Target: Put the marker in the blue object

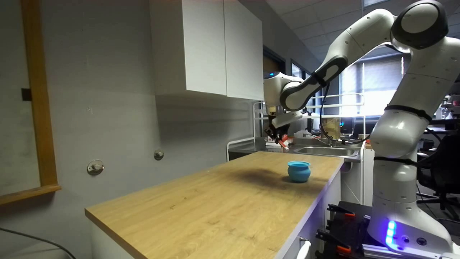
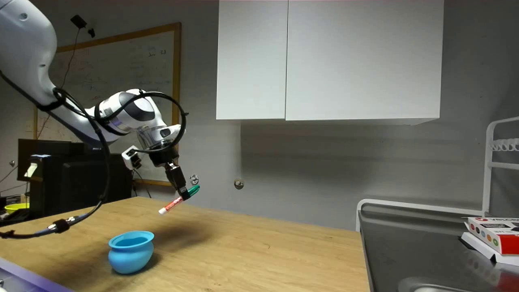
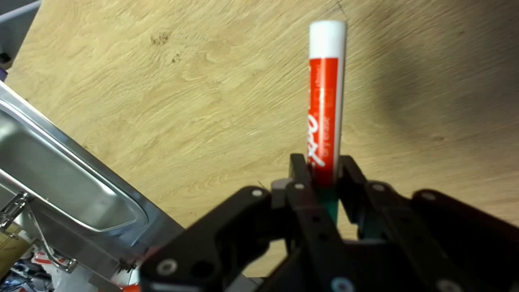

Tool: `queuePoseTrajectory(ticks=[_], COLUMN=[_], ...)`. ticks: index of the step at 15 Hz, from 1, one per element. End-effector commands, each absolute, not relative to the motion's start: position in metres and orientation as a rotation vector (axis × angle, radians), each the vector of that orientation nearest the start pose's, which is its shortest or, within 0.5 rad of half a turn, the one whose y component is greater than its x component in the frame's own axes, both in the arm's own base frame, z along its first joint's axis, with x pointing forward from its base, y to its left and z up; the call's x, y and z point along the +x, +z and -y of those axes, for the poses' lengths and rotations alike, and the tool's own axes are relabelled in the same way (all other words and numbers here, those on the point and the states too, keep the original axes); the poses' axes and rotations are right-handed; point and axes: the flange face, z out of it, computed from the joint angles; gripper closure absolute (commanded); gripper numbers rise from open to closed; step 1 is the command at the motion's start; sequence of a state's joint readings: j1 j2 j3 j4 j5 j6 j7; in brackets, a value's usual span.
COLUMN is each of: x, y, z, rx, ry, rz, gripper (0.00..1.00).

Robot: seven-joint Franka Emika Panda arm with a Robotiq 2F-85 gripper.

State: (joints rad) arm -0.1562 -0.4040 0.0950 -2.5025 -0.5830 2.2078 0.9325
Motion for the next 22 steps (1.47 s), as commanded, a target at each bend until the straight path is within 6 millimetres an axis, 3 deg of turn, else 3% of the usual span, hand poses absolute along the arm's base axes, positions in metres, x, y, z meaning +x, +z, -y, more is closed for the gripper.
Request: queuePoseTrajectory(ticks=[1, 13, 19, 20, 22], x=[0.413, 0.369, 0.355, 0.367, 0.367], y=[0.428, 0.354, 0.349, 0.355, 0.357], z=[0.037, 0.000, -0.013, -0.017, -0.020], rx=[-3.345, -3.343, -3.288, -3.278, -3.258], ry=[-0.533, -0.513, -0.666, -0.687, -0.732], rz=[-1.152, -1.160, -1.248, -1.260, -1.282], gripper=[0.93, 0.93, 0.94, 0.94, 0.94])
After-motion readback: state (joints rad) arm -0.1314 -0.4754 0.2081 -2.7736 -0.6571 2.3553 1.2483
